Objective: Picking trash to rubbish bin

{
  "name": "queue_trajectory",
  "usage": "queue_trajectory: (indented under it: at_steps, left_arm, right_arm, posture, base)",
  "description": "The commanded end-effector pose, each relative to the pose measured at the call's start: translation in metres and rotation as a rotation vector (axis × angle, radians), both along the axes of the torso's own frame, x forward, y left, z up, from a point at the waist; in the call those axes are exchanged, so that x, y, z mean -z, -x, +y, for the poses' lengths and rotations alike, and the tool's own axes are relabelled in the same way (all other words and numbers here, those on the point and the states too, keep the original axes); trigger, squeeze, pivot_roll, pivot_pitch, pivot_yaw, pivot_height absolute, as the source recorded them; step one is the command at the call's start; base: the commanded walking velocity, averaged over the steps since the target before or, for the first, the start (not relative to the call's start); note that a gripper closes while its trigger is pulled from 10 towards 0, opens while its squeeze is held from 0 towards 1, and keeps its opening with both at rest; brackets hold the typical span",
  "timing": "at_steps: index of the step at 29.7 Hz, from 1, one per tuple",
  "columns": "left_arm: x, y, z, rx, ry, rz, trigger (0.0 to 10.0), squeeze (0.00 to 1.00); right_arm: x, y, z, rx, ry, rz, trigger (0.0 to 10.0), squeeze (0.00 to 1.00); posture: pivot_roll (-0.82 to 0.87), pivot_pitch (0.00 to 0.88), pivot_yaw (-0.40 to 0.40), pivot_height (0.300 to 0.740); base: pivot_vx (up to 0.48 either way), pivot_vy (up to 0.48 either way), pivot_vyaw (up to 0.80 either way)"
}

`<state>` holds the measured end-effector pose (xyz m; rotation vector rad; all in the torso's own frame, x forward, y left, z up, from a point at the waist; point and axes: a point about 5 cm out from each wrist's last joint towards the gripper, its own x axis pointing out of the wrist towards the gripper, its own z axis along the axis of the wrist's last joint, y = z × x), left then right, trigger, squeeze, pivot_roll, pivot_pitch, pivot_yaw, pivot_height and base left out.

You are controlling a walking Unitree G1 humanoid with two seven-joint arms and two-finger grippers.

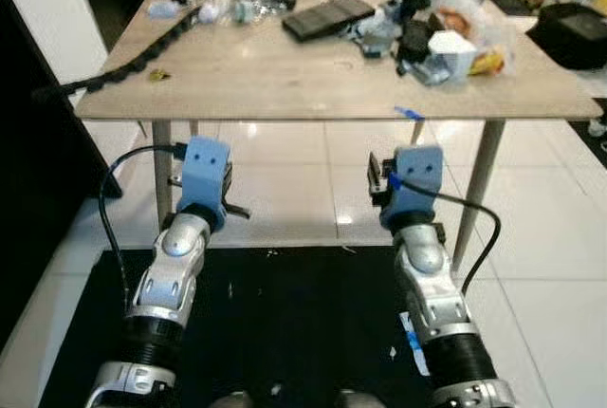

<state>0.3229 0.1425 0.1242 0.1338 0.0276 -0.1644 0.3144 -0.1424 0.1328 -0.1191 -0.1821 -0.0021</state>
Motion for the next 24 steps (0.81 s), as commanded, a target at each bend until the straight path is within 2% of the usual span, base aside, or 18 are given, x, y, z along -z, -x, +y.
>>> queue_trajectory:
  at_steps: [1, 10, 16, 24]
  left_arm:
    - [-0.0004, -0.0014, -0.0033, 0.014, -0.008, 0.003, 10.0, 0.0]
    - [0.0009, -0.0006, -0.0073, 0.028, -0.015, 0.005, 10.0, 0.0]
    - [-0.0008, -0.0016, -0.0087, 0.036, -0.019, -0.001, 10.0, 0.0]
    - [-0.0027, -0.004, -0.0085, 0.04, -0.022, -0.007, 10.0, 0.0]
  right_arm:
    - [0.0008, -0.0007, -0.0015, 0.005, 0.005, 0.002, 10.0, 0.0]
    - [0.0006, -0.0013, -0.0073, 0.023, -0.006, 0.006, 10.0, 0.0]
    - [0.0, -0.0023, -0.0085, 0.026, -0.011, 0.005, 10.0, 0.0]
    - [-0.0016, -0.0032, -0.0098, 0.035, 0.004, -0.007, 10.0, 0.0]
  posture:
    - [-0.07, 0.017, 0.021, 0.74]
    - [-0.07, 0.022, 0.023, 0.74]
    - [-0.07, 0.023, 0.025, 0.74]
    - [-0.07, 0.015, 0.03, 0.74]
  base:
    - [0.285, 0.0, 0.0]
    - [0.285, 0.0, 0.0]
    - [0.287, 0.0, -0.78]
    - [0.287, 0.0, 0.0]
